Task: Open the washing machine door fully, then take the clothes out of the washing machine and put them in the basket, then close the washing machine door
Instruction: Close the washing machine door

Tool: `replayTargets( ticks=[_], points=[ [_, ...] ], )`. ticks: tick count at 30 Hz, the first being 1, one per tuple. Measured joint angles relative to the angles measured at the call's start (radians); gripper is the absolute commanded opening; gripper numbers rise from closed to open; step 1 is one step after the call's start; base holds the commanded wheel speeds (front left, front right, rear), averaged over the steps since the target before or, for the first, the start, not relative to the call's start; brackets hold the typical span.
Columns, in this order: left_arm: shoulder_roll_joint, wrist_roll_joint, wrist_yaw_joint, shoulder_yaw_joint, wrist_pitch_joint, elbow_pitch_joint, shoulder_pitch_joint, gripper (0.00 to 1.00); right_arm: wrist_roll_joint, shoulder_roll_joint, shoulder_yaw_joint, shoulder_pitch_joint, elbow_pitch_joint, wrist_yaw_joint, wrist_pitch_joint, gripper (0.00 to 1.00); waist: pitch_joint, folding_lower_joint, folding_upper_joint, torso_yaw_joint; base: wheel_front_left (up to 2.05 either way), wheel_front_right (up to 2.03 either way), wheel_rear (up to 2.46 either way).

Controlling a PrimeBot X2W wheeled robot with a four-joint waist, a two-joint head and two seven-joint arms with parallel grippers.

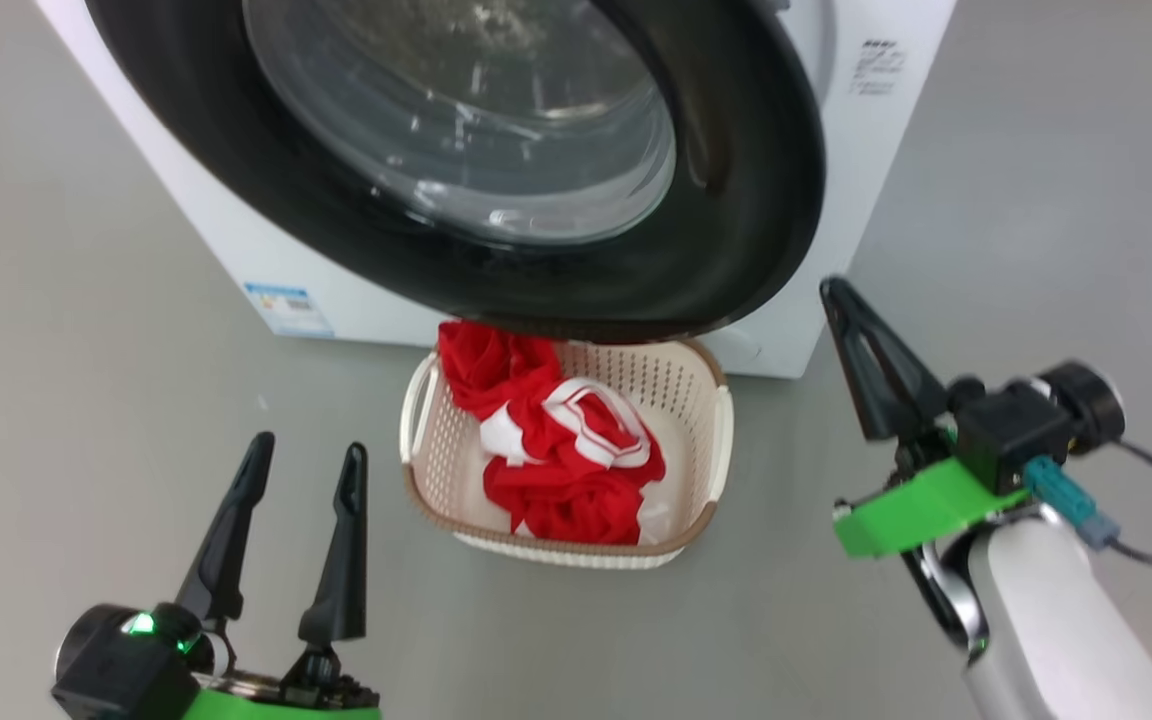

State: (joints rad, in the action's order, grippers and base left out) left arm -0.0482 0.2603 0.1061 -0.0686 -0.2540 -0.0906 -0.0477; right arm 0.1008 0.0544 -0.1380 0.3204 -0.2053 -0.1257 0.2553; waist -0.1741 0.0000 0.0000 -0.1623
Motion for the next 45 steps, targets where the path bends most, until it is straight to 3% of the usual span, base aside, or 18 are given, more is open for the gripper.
replayTargets(
  ticks=[20,45],
  points=[
    [0.004,0.005,0.002,-0.041,0.000,-0.005,-0.095,1.00,-0.022,0.081,-0.014,0.346,-0.191,-0.001,0.000,0.00,-0.180,0.0000,0.0000,-0.094,0.00,0.00,0.00],
    [0.007,0.016,0.000,-0.053,-0.003,-0.018,-0.125,1.00,-0.051,0.140,0.052,0.609,-0.399,-0.016,0.009,0.00,-0.248,0.0000,0.0000,-0.132,0.00,0.00,0.00]
  ],
)
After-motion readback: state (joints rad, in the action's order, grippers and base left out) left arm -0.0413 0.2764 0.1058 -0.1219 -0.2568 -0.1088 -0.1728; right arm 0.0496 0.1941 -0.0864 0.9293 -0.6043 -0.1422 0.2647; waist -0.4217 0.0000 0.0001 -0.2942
